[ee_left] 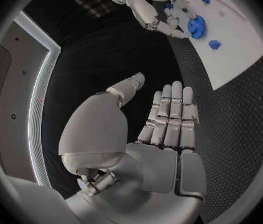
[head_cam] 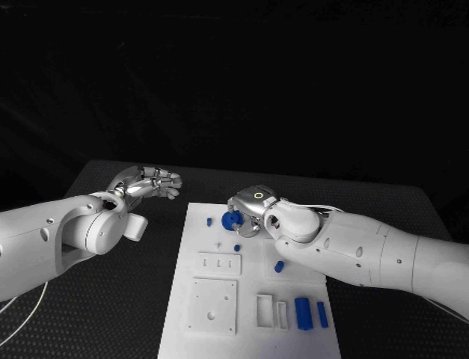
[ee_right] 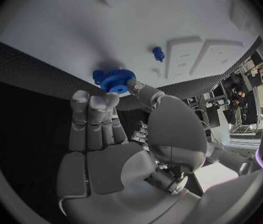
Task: Assemble the parts on the task board
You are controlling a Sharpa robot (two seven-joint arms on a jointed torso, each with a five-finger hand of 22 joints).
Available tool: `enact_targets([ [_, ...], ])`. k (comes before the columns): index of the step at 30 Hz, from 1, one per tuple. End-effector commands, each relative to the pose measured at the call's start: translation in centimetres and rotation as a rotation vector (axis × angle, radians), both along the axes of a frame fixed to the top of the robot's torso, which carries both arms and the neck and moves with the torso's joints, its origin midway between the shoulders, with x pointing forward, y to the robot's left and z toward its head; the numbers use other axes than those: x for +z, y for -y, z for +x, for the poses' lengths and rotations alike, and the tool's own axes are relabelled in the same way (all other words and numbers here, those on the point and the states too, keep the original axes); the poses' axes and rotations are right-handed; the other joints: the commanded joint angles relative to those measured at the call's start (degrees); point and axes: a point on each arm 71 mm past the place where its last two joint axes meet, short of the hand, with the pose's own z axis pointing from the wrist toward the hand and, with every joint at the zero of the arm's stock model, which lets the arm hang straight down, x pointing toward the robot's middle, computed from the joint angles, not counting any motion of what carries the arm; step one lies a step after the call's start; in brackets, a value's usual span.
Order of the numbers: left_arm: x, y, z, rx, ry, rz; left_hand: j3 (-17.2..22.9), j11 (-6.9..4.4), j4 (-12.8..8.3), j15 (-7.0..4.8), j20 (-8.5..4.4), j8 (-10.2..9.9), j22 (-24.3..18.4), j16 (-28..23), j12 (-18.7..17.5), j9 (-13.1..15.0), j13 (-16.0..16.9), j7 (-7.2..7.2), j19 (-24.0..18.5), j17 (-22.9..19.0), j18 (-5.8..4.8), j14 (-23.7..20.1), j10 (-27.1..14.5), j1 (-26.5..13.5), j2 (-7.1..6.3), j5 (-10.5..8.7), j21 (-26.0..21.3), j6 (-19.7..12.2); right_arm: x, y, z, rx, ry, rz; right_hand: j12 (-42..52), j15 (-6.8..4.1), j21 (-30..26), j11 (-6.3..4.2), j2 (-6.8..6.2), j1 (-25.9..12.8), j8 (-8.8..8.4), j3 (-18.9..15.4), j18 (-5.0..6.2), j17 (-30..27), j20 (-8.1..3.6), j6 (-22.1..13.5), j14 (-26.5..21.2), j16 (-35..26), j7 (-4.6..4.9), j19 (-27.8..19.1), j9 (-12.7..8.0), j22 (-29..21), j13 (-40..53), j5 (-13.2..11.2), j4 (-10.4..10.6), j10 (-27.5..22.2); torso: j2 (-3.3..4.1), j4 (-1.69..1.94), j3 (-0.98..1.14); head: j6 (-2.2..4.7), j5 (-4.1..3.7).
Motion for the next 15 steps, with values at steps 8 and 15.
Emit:
enact_targets([
  [8, 0.14, 0.10, -0.02, -0.009, 0.008, -0.002, 0.39, 0.11, 0.04, -0.08, 0.08, -0.29, 1.11, 0.01, -0.33, 0.06, -0.02, -0.02, -0.37, 0.07, 0.94, -0.01, -0.43, -0.58, 0.15, -0.25, 0.10, -0.37, -1.68, 0.95, -0.27, -0.026, -0.069, -0.075, -0.15, 0.05, -0.34, -0.84, 0.05, -0.64, 0.14, -0.58, 2.57, -0.04, 0.03, 7.50, -0.46, -0.32, 0.30, -0.44, 0.14, 0.09, 0.11, -0.07, -0.24, -4.74, -0.01, 0.00, -0.04, -0.07, -0.16],
  [15, 0.13, 0.10, 0.00, -0.009, 0.008, -0.001, 0.39, 0.11, 0.05, -0.08, 0.09, -0.29, 1.10, 0.01, -0.33, 0.06, -0.02, -0.02, -0.37, 0.07, 0.94, -0.01, -0.43, -0.59, 0.16, -0.25, 0.10, -0.38, -1.71, 0.89, -0.53, -0.021, -0.065, -0.072, -0.07, 0.03, -0.33, -0.88, 0.04, -0.72, 0.27, -0.78, 2.57, -0.02, 0.08, 7.78, -0.44, -0.33, 0.24, -0.46, 0.22, 0.11, 0.16, -0.04, -0.33, -4.77, 0.01, 0.00, -0.02, -0.16, -0.17],
])
